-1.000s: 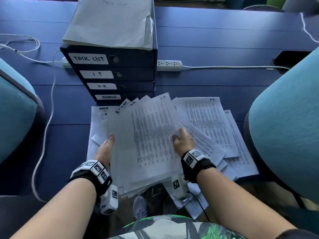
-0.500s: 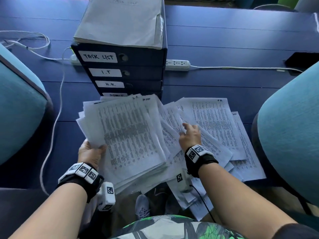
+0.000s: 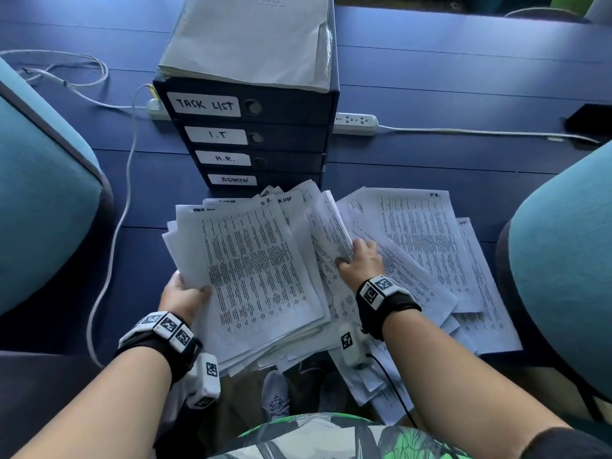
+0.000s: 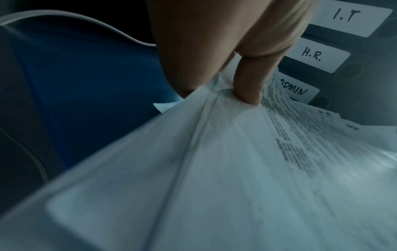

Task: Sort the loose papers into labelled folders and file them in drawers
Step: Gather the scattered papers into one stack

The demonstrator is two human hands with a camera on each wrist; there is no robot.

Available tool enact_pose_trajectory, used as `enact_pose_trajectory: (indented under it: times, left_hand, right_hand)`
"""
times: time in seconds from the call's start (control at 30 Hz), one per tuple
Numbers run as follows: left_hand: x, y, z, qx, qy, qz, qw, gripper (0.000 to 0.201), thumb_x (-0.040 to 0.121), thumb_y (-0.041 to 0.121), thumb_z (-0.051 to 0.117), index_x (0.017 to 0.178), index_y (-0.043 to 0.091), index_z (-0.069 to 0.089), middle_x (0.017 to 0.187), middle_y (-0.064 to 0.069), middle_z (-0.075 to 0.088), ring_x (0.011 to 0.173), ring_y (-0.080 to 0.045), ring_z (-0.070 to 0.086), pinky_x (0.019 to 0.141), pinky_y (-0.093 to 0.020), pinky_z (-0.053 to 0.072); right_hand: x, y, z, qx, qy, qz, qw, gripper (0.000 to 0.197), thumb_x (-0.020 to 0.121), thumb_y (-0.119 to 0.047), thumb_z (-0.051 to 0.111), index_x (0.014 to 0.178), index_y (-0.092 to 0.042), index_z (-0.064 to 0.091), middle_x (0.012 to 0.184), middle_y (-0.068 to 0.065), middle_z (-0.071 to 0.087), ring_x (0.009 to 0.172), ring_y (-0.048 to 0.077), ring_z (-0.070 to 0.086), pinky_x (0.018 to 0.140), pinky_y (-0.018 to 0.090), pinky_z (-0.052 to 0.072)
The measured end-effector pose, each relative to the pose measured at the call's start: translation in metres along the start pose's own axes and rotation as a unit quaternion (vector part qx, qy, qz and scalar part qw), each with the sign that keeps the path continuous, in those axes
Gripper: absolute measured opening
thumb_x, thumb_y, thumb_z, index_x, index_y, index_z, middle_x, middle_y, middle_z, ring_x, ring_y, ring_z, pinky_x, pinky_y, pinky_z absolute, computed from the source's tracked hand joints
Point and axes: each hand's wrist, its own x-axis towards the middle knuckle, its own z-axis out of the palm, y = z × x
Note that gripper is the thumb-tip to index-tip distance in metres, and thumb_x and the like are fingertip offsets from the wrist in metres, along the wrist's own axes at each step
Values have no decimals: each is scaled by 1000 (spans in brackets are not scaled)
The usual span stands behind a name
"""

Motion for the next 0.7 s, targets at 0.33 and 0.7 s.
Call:
enact_pose_trajectory:
  times: [0.33, 0.7]
  left_hand:
    - [-5, 6, 7, -37, 1, 1, 999, 36, 85, -14, 57, 108, 13, 58, 97, -9, 67, 86, -25, 61, 85, -39, 48]
    - [-23, 18, 38, -155, -46, -4, 987, 39, 85, -22, 50, 109, 8, 55, 91, -9, 65, 84, -26, 62, 83, -42, 51]
  right_hand:
    - [0, -5, -10, 19, -25, 2, 999, 22, 90, -25, 61, 107, -12, 56, 96, 2, 59, 89, 21, 58, 74, 29, 47]
    - [-7, 14, -46, 48, 162, -19, 985, 17, 92, -13, 54, 76, -15, 49, 79, 1, 53, 77, 25, 57, 56, 23, 37]
